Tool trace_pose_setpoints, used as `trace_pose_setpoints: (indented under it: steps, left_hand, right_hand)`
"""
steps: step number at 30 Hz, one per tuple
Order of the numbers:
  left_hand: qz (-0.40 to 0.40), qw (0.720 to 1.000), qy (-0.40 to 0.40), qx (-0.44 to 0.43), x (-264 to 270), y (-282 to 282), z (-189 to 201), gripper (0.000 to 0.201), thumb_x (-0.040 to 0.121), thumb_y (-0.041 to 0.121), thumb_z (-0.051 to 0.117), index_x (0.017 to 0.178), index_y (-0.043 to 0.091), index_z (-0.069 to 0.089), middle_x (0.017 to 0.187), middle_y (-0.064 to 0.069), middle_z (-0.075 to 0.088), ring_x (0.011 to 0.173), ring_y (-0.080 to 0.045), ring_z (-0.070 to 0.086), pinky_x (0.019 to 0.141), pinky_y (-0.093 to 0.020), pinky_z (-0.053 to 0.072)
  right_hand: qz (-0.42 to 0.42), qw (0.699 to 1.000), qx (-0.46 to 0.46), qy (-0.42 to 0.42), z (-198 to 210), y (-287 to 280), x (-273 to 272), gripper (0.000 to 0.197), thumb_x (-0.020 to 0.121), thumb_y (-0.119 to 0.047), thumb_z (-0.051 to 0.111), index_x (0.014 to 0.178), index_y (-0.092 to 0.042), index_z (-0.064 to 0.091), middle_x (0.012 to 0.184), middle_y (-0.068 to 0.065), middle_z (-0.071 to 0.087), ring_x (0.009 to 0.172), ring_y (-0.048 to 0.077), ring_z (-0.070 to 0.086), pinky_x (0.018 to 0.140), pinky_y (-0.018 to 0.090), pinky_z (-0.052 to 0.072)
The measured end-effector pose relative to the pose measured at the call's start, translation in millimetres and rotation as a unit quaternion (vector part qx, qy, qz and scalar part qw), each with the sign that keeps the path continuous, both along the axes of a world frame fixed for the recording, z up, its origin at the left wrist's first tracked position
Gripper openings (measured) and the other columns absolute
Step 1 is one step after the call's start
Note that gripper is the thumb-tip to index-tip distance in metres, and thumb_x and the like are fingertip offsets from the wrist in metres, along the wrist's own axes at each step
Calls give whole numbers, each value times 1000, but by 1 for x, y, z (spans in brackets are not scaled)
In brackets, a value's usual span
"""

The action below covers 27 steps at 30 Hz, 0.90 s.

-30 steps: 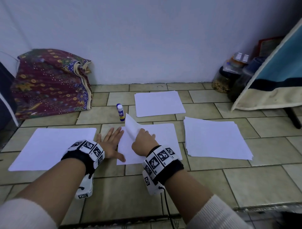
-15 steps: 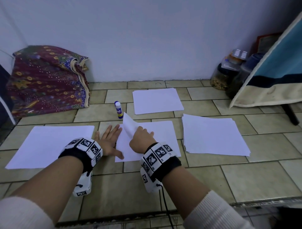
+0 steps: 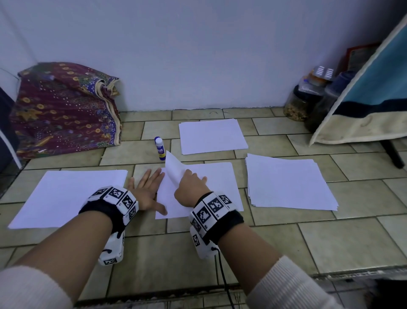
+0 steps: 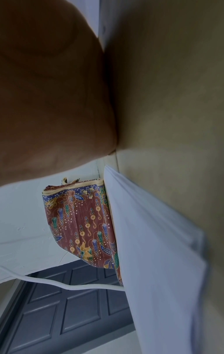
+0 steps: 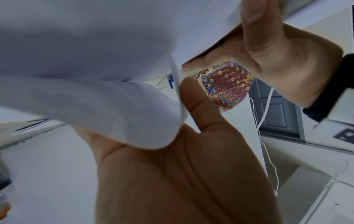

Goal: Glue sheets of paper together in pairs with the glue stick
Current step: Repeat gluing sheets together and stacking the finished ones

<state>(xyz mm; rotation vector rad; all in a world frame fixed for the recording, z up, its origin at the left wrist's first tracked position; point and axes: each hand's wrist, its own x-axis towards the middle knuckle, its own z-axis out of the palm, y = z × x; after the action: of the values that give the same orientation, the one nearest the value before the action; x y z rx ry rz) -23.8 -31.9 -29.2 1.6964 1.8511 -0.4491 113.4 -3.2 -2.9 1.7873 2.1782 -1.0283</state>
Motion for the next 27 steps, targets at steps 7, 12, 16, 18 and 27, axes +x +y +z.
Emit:
trace_pose_setpoints:
  steps: [7,12,16,18,27]
  left_hand:
    - [0,1000,-3,-3,0,0,1,128,51,64,48,149,20,-22,154,7,-32,142,-15,-29,114,-52,-12]
    - [1,1000,-7,-2,-1,0,0,128,51,64,49,149,20,-22,154,8,-31,142,-14,-29,114,-52,-12]
    - [3,1000,2,-3,0,-1,1,128,52,64,48,149,20,-22,154,8,-31,142,-14,-29,114,-52,-13]
    - [4,1000,3,-1,1,-1,1,128,54,64,51,149,20,-22,154,7,-31,142,-14,-28,115,-52,-12]
    - [0,1000,1,2,1,-1,1,127,51,65,46,149,20,-21,155,8,-30,143,-14,-27,114,-52,-12]
  right_hand:
    - [-8,1000,-11,2,-1,-2,4,54,90,-12,40,141,-3,23,143,15,31,137,39,19,109,60,23]
    - [-18,1000,-14,7,2,-3,4,55,93,-14,39,144,-6,20,148,13,25,141,37,10,108,65,20]
    - [-17,1000,-19,13,3,-4,5,57,93,-13,39,145,-6,17,150,13,23,143,37,6,108,65,19]
    - [-17,1000,-22,14,3,-3,5,56,93,-14,39,145,-7,18,149,12,23,142,37,6,108,65,18]
    - [28,1000,11,-2,11,0,7,44,93,-12,39,134,3,31,135,17,44,129,30,37,114,44,17]
